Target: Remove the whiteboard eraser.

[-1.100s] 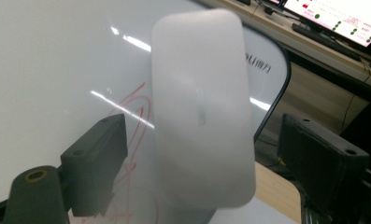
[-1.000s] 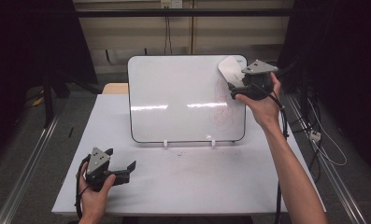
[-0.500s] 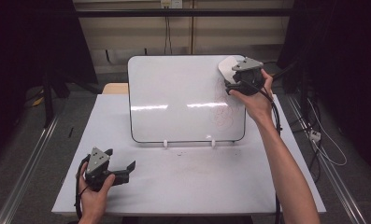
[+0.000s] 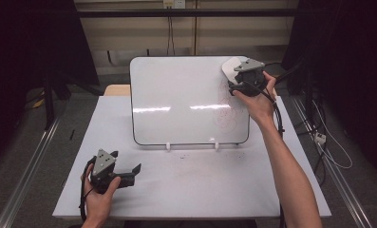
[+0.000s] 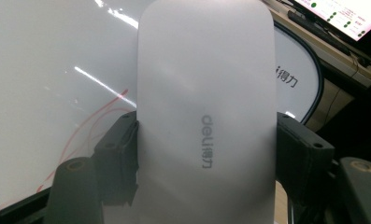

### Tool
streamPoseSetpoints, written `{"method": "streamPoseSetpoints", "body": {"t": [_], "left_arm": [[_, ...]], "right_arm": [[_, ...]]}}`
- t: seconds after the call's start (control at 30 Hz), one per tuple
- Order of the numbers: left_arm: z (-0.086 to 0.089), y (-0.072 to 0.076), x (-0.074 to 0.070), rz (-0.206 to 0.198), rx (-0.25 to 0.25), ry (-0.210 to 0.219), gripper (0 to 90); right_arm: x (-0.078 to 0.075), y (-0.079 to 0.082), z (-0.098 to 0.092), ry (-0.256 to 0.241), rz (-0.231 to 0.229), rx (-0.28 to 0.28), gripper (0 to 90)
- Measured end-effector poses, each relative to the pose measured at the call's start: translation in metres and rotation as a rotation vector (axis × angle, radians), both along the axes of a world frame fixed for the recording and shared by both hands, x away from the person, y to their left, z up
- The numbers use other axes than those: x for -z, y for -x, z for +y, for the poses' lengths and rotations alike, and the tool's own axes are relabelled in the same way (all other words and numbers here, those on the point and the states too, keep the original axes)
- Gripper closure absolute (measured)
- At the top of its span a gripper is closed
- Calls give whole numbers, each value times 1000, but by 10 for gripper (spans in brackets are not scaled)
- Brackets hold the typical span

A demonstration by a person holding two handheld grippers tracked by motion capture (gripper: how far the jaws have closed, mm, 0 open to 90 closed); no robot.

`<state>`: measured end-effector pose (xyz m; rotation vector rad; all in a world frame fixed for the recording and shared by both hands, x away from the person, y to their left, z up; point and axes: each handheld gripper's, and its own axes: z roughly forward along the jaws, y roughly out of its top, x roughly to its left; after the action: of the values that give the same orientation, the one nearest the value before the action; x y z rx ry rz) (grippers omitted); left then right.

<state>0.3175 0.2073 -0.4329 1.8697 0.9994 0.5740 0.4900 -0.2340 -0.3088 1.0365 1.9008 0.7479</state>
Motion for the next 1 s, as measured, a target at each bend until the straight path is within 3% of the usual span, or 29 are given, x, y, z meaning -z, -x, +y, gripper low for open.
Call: {"method": "streamPoseSetpoints", "body": {"t": [0.3,0.6,0.83,1.0], "left_arm": [[0,-4,1,3,-2,-9,60],[0,-3,0,1,2,-12,60],[5,-2,0,0,-14,0,61],[7,-3,3,13,-15,8,60]], "right_arm": [[-3,1,-4,-45,21,-11,316],[-4,3,-19,-173,51,-35,316],[-1,6,-21,-180,45,-46,316],[-8,14,-23,-189,21,-60,316]]}}
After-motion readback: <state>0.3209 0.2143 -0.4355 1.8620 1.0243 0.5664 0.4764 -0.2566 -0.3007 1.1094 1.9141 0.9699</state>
